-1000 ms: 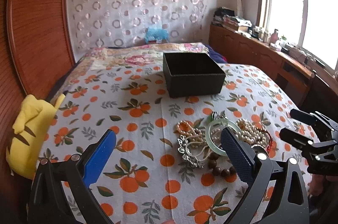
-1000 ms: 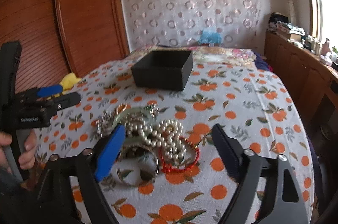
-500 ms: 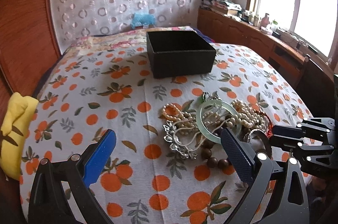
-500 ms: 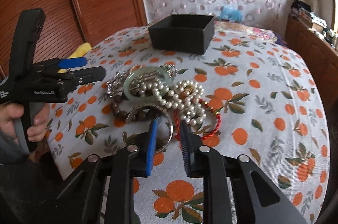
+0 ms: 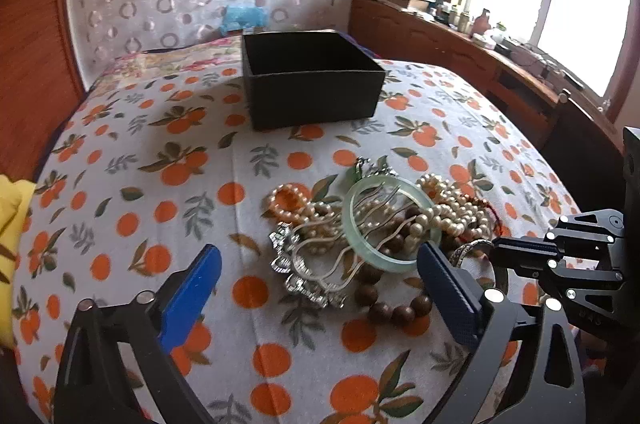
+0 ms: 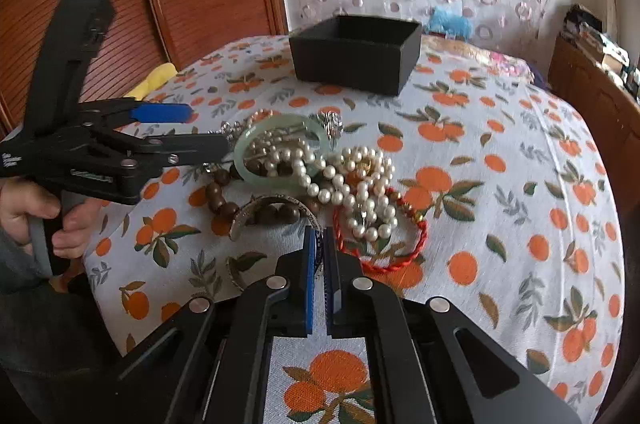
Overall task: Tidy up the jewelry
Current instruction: 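Lower the left tool onto the jade bangle and close its fingers, then carry the jade bangle with the left tool into the black box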
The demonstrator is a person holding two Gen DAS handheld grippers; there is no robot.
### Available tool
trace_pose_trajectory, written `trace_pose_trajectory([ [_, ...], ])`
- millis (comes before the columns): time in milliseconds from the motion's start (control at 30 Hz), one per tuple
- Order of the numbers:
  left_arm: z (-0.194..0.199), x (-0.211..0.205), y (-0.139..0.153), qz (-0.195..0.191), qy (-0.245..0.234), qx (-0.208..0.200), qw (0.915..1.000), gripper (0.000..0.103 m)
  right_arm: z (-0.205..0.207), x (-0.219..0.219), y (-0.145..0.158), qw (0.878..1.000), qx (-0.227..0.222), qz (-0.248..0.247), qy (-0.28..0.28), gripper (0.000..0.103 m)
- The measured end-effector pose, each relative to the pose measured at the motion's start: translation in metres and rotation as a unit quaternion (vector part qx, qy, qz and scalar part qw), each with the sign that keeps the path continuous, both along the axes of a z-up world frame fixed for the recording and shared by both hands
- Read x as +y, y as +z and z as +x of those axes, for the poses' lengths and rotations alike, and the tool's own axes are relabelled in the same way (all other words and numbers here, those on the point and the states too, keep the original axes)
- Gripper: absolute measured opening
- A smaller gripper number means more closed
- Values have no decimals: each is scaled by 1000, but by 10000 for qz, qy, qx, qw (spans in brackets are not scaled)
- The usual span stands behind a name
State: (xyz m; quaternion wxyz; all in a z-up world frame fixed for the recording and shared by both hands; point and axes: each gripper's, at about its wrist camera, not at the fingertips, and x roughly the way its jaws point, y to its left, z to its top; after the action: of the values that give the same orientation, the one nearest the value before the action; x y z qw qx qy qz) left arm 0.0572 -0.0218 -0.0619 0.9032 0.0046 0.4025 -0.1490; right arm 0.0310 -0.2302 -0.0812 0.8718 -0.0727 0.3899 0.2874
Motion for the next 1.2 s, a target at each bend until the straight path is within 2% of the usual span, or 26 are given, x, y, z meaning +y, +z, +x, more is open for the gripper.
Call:
trace_pose_trajectory([
  [33,3,-1,0,-19,-42,27,10000,83,1,-1,1,10000,-46,-6,-18,4],
  [133,10,-6,-3,-117,-210,147,9996,62,3,-7,9,9997,-205,56,-95,4],
  [167,13,-7,-4,-151,-245,172,9994,59,4,-8,11,9996,-250,67,-114,4],
  [233,18,-9,-5,-203,-286,213,9992,44,5,-12,16,9992,-346,55,-173,4],
  [400,30,-15,-6,-150,-398,265,9987,27,11,-20,20,9987,-419,33,-287,4],
  [567,43,-17,-10,-152,-519,411,9977,25,12,-24,22,9983,-463,50,-341,4],
  [667,44,-19,-8,-91,-569,351,9977,9,12,-25,22,9982,-471,54,-353,4],
  [900,38,-15,6,-133,-483,25,9987,7,13,-25,25,9980,-520,63,-367,4],
  [1200,27,-7,41,-224,-292,-571,9977,7,24,-21,38,9966,-724,85,-387,4],
])
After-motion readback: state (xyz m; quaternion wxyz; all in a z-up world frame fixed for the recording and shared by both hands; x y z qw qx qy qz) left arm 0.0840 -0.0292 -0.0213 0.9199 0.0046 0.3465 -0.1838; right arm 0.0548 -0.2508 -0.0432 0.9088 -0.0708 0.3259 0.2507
